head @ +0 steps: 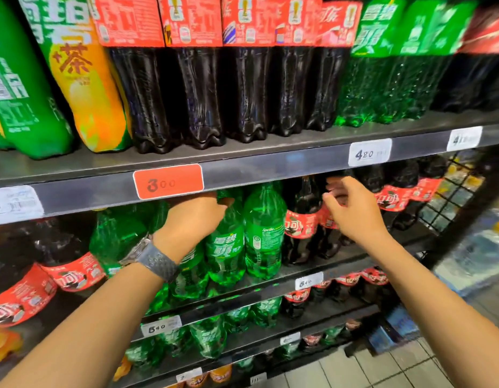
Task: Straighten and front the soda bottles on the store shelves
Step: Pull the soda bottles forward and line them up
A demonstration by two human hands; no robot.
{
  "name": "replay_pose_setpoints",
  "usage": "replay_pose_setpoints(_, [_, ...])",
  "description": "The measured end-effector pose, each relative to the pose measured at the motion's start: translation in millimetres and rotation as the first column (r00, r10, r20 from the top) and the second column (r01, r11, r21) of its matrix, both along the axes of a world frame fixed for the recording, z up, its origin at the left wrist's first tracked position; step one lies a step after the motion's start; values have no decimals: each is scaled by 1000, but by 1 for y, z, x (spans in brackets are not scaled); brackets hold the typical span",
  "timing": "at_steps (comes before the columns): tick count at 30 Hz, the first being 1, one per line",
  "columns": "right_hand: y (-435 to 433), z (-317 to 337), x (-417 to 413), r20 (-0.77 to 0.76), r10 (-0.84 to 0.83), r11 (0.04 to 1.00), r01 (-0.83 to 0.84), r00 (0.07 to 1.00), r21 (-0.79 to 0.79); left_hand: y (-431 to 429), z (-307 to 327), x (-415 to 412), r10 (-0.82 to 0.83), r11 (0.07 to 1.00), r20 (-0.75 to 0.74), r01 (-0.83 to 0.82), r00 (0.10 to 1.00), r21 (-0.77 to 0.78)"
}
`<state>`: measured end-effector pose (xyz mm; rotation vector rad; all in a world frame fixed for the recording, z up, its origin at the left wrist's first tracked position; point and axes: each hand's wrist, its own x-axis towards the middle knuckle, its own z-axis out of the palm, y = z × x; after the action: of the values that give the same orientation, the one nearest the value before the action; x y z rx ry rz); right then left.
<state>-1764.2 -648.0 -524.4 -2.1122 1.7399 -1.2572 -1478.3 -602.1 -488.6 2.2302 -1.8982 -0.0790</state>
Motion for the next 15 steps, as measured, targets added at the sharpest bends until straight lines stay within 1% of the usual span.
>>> replay_pose_setpoints(2, [-5, 0, -8, 11, 2, 1000, -2, 1000, 12, 1, -2, -3, 0, 1000, 13, 1, 1000, -17])
replay_pose_setpoints(4, [-10, 1, -13, 18, -17, 1000, 16, 1000, 24, 3, -2, -6, -3, 1000, 61, 4, 998, -18])
replay_pose_setpoints(6, [-16, 3, -16, -2, -43, 998, 43, 999, 37, 5, -1, -12, -5, 996, 136, 16, 991, -84])
replay_pose_setpoints(8, [-18, 7, -15, -24, -44, 999, 44, 999, 2, 4, 0, -21, -30, 990, 171, 52, 985, -128])
replay_pose_setpoints(10, [-21, 11, -10, -68, -3, 999, 1, 998, -36, 1, 3, -33, -76, 991, 128, 88, 989, -97])
replay_pose_setpoints(11, [-23, 13, -8, -97, 31, 999, -34, 995, -25, -1, 6, -40, -89, 993, 103, 96, 991, -72])
replay_pose_setpoints(13, [-32, 18, -5, -138, 120, 992, -115, 983, 43, -6, 11, -52, -78, 996, 89, 81, 993, -25])
replay_pose_setpoints(15, [-40, 22, -2, -221, 180, 977, -148, 959, 154, -9, 17, -61, -50, 998, 101, 46, 994, 42])
